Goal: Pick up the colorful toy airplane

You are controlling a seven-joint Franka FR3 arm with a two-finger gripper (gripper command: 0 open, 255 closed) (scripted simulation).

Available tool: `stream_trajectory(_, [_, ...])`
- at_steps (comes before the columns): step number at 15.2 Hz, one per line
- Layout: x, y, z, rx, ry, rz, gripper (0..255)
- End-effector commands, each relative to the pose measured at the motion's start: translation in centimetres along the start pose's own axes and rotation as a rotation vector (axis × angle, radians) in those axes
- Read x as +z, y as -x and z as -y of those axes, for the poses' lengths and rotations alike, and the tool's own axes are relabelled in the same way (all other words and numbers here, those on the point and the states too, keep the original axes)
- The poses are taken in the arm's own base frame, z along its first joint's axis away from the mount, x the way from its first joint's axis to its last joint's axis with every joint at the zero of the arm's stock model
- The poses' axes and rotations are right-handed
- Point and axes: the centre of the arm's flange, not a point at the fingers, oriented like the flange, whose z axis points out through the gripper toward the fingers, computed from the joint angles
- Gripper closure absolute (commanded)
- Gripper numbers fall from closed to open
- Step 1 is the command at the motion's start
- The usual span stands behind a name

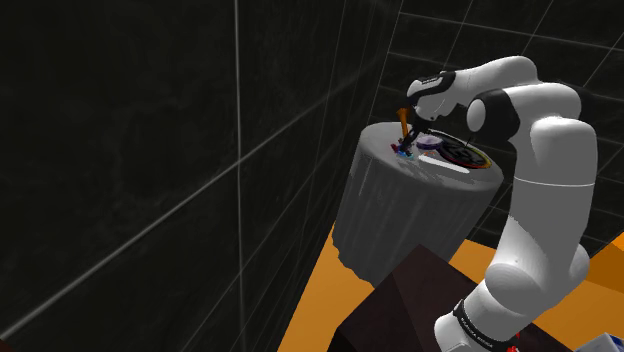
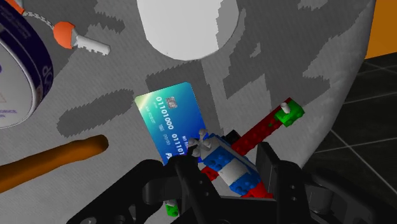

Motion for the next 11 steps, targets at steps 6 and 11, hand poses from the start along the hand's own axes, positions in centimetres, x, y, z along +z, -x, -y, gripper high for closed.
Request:
stream_trajectory(6, [-3.6,-0.6,0.0,0.0,0.0,0.0,255])
stream_trajectory(11, [-5.3,-0.9,0.0,0.0,0.0,0.0,255])
